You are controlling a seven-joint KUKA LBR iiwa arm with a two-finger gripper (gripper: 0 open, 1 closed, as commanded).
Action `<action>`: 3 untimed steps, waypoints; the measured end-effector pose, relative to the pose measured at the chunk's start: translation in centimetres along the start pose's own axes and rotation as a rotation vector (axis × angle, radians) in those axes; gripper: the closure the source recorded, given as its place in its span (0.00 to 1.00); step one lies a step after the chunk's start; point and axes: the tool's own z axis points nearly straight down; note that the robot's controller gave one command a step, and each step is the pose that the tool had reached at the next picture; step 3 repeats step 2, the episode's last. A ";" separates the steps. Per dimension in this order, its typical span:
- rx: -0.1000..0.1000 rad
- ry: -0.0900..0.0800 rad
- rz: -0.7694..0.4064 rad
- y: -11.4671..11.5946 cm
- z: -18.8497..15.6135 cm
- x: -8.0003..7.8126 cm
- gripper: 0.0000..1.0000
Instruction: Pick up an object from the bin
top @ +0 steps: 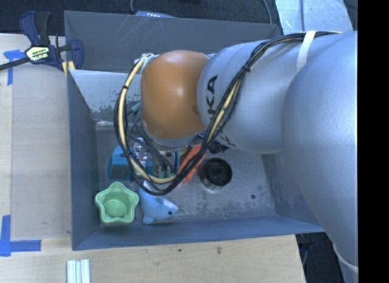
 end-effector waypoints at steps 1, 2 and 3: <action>0.000 0.000 0.000 0.0 0.0 0.0 1.00; 0.002 0.004 -0.032 -0.4 -8.2 -1.4 1.00; 0.002 0.004 -0.032 -0.4 -8.2 -1.4 1.00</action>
Offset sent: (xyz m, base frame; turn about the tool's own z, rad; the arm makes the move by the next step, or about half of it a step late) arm 0.0156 -0.0039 0.0843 -0.0325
